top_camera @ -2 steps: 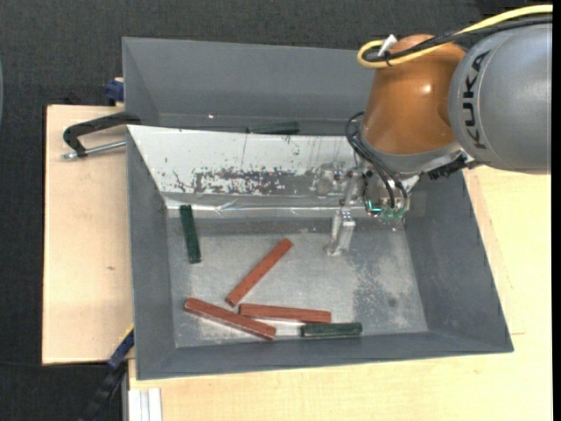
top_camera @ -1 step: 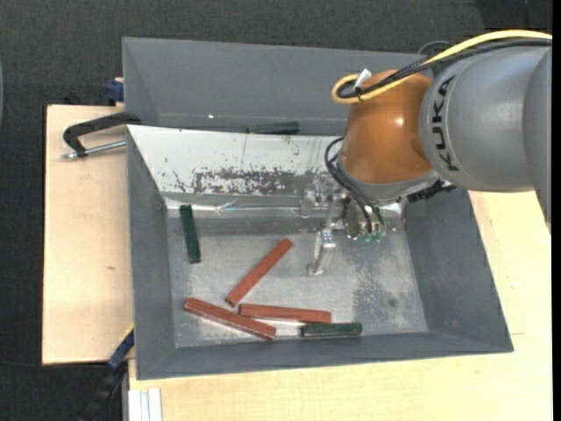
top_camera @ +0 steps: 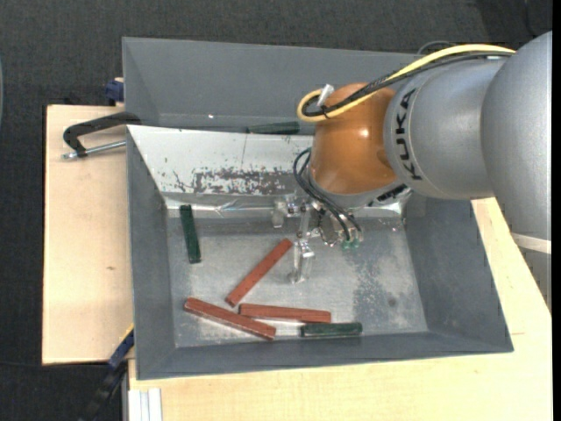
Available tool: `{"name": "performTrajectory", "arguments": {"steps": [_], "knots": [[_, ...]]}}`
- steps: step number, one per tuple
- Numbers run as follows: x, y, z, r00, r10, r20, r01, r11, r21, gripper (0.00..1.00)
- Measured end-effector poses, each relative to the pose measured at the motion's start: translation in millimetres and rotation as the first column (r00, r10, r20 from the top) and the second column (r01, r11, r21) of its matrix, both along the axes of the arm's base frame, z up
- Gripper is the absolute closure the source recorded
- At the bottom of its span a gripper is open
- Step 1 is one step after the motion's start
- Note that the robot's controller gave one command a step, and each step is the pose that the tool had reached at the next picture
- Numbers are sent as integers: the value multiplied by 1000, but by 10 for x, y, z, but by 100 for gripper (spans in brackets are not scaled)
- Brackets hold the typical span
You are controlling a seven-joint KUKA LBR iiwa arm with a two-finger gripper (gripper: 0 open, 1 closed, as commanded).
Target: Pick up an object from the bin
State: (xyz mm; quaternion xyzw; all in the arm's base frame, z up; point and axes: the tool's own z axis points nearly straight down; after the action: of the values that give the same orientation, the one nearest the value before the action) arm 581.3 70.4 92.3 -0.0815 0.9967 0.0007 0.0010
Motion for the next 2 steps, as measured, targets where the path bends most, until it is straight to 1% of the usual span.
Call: {"name": "performTrajectory", "arguments": {"steps": [1, 2], "knots": [[-334, 516, -174, 974, 228, 0, -228, 974, 0, 100], [-334, 515, -174, 974, 228, 0, -228, 974, 0, 100]]}}
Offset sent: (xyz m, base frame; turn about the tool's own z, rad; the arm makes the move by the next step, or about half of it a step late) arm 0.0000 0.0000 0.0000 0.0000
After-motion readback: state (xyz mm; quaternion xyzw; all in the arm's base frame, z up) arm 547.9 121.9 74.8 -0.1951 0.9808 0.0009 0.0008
